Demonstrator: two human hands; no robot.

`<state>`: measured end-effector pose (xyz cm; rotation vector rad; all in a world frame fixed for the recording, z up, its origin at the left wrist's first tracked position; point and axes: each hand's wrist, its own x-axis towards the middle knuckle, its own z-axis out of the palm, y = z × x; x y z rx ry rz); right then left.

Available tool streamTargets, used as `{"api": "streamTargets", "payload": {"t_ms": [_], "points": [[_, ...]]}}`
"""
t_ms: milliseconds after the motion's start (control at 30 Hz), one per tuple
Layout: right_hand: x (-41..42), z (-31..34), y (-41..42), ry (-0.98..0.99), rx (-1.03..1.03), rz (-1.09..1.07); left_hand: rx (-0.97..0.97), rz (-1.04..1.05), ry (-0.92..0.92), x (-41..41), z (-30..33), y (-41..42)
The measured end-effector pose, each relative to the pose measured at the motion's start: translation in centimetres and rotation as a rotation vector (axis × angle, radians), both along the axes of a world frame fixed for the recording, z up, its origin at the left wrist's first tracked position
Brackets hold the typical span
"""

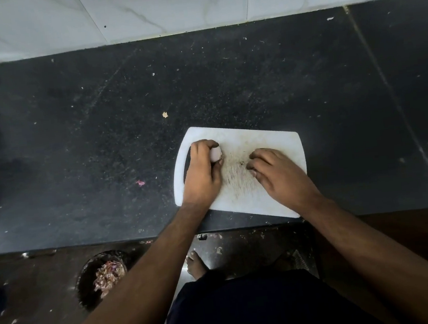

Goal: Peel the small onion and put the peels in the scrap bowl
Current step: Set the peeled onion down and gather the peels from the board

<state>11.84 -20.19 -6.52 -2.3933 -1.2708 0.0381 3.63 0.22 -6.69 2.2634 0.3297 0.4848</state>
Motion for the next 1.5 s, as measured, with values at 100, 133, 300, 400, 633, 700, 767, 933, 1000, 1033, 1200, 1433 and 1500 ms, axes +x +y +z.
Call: {"api": "streamTargets", "payload": {"t_ms": [100, 133, 300, 400, 633, 700, 767, 933, 1000, 1033, 1200, 1433, 1500], "points": [[-0.4, -0.2, -0.4, 0.101, -0.010, -0.054, 0.020, 0.006, 0.040, 0.2, -0.2, -0.4], [-0.7, -0.2, -0.2, 0.119, -0.027, -0.070, 0.013, 0.029, 0.034, 0.2, -0.2, -0.6], [-2.6, -0.3, 2.3, 0.091, -0.070, -0.075, -0.061, 0.168, 0.010, -0.6, -0.4, -1.3], [-4.2, -0.8, 3.4, 0.065, -0.034, 0.032, -0.047, 0.148, -0.002, -0.7, -0.4, -1.2], [-3.7, -0.4, 2.2, 0.315, 0.197, 0.055, -0.095, 0.111, -0.035, -1.0, 0.0, -0.7], [-3.2, 0.6, 1.4, 0.430, 0.329, -0.054, -0.104, 0.097, -0.023, -1.0, 0.0, -0.6], [-2.1, 1.4, 0.8, 0.512, 0.494, -0.283, -0.114, 0.088, 0.004, -1.1, 0.0, -0.7], [-0.3, 0.7, 0.7, 0.631, 0.801, -0.609, -0.130, 0.074, 0.029, -1.1, -0.1, -0.7], [-1.2, 0.3, 2.1, 0.628, 0.879, -0.591, -0.131, 0.068, 0.026, -1.1, -0.1, -0.6], [-1.9, 0.3, 3.1, 0.630, 0.904, -0.594, -0.130, 0.071, 0.028, -1.1, -0.1, -0.6], [-4.1, 0.4, 7.5, 0.590, 0.922, -0.684, -0.157, 0.094, 0.026, -1.1, 0.0, -0.8], [-0.7, 2.8, 6.2, 0.697, 0.965, -0.739, -0.121, 0.090, 0.014, -1.1, 0.2, -0.8], [0.3, 2.5, 3.8, 0.668, 0.840, -0.637, -0.101, 0.123, -0.009, -1.2, 0.1, -0.5]]}}
